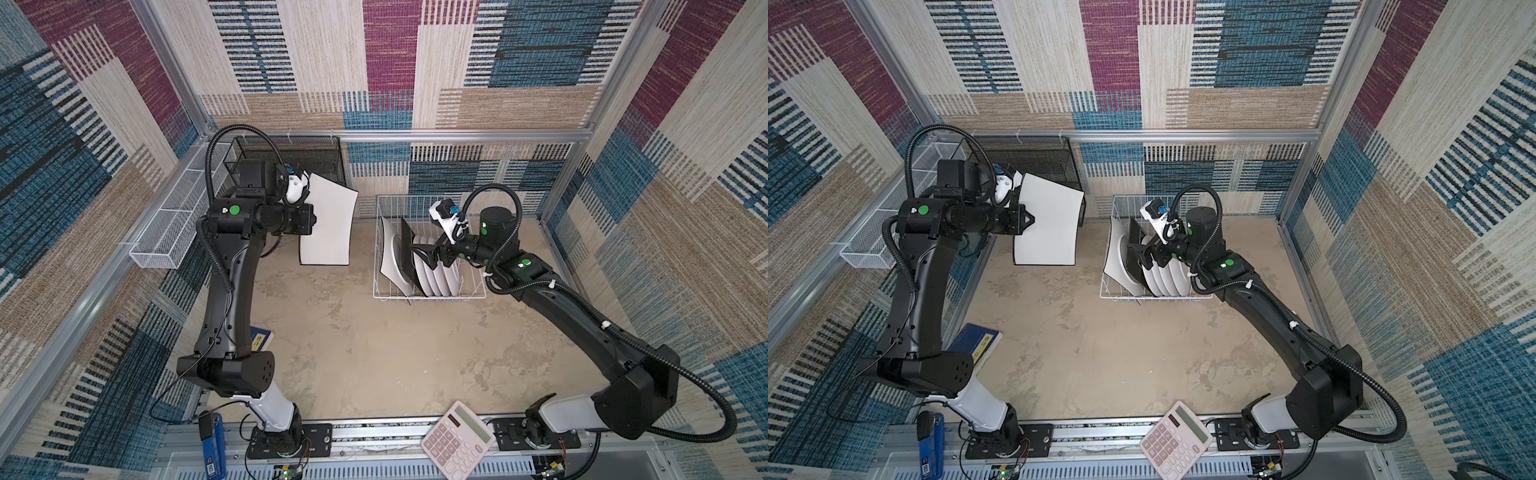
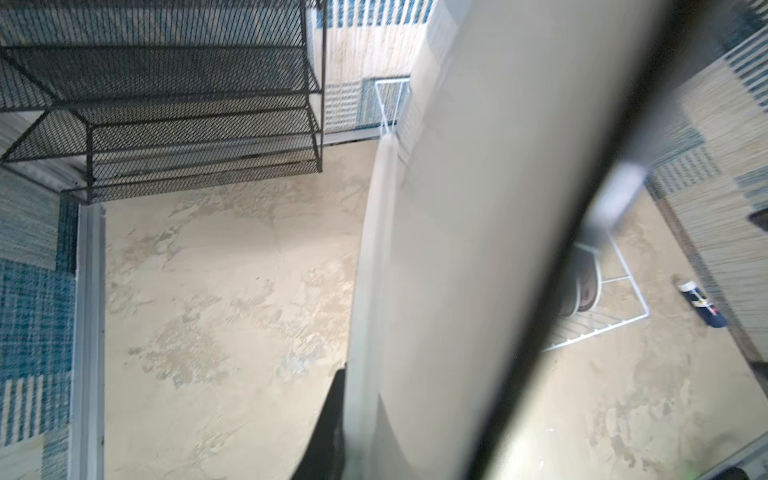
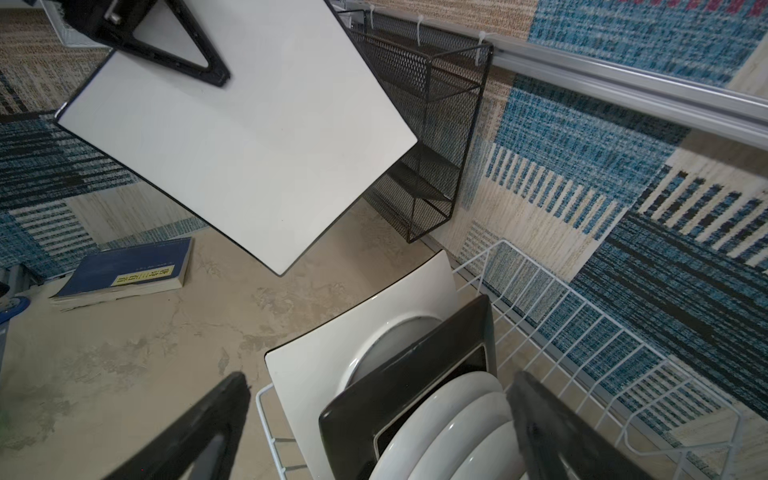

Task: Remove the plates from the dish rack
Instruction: 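Lower the white square plate flat onto the table beside the mesh shelf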

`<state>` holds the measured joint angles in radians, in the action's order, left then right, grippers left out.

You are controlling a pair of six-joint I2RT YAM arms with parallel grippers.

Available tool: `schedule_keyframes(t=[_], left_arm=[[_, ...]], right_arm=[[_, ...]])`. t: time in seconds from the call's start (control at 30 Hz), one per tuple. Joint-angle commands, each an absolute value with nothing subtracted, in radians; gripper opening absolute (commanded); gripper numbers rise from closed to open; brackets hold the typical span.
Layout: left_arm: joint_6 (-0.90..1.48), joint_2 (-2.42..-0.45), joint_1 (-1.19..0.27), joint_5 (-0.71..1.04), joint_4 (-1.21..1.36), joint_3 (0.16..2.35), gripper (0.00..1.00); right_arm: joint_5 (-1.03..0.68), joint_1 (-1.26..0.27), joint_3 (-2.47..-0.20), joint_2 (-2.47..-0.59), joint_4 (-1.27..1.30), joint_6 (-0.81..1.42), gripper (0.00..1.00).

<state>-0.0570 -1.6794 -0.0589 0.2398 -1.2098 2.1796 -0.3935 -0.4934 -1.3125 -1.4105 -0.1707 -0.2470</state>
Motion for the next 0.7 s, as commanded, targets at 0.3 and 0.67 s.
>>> schedule_keyframes(t=[0.3,0.67], left_arm=[[-0.152,-1.811,0.015,0.374,-1.193,2.096,0.00],[-0.138,-1.997,0.153,0.610,-1.195,2.083,0.00]], right_arm=[[-0.380,-0.521,-1.274,-1.414,-0.163,-0.205,0.99],[-0.370,-0.534,-1.251,-1.410,-0.175,-0.210,0.99]])
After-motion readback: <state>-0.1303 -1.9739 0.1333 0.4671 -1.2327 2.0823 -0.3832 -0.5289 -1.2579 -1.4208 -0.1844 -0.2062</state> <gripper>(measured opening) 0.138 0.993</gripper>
